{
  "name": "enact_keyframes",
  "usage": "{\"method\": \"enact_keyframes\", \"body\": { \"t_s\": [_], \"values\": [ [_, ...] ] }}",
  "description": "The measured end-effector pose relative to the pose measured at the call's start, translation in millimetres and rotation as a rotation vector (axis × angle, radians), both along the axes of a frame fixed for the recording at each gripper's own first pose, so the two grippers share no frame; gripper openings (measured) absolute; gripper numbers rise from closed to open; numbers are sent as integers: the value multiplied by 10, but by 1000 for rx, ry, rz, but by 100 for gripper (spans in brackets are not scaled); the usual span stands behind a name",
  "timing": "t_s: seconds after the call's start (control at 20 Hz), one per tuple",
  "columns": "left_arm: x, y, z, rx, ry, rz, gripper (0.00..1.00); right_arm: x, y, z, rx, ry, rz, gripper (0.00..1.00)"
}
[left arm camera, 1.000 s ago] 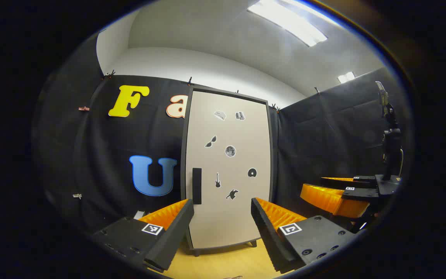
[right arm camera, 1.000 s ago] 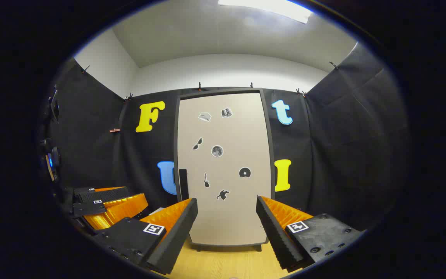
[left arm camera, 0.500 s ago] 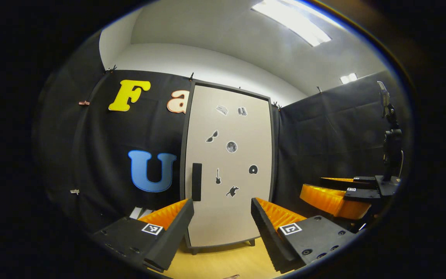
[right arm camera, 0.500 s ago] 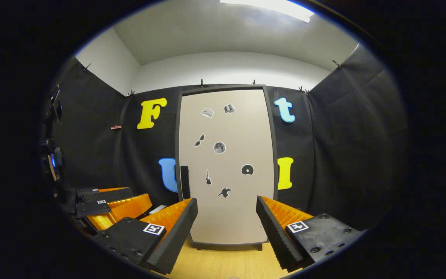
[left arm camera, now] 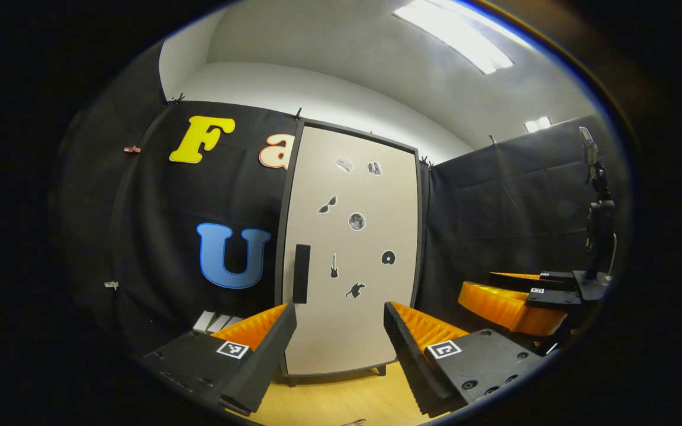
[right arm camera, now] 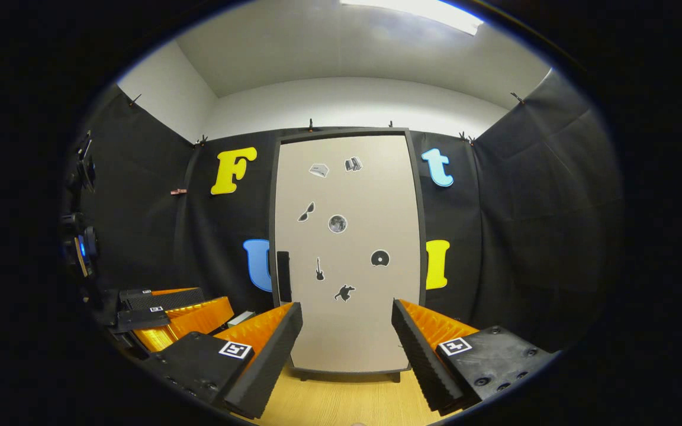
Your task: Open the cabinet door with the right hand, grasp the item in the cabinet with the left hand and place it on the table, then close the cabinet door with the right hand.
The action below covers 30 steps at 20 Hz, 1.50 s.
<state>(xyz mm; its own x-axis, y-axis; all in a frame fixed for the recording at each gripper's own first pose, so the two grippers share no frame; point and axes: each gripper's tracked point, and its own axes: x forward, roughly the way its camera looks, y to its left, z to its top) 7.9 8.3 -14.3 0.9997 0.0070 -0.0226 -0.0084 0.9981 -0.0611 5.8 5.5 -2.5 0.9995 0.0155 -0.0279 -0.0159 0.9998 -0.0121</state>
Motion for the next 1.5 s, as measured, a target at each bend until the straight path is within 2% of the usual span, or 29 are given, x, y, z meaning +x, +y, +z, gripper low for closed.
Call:
{"method": "enact_keyframes", "body": {
  "t_s": [0.4, 0.8, 1.25, 1.5],
  "values": [
    [-27, 62, 25, 8, -3, 6, 93, 15, 68, -10, 5, -1, 6, 98],
    [-97, 327, -62, 15, 16, 44, 93, 289, 242, -133, 7, 15, 15, 98],
    [-273, 1004, -170, 26, 37, 164, 93, 964, 837, -209, 5, -38, 80, 98],
    [-364, 1331, -236, -5, 54, 222, 93, 1429, 1174, -316, 1, -48, 111, 98]
  ]
}}
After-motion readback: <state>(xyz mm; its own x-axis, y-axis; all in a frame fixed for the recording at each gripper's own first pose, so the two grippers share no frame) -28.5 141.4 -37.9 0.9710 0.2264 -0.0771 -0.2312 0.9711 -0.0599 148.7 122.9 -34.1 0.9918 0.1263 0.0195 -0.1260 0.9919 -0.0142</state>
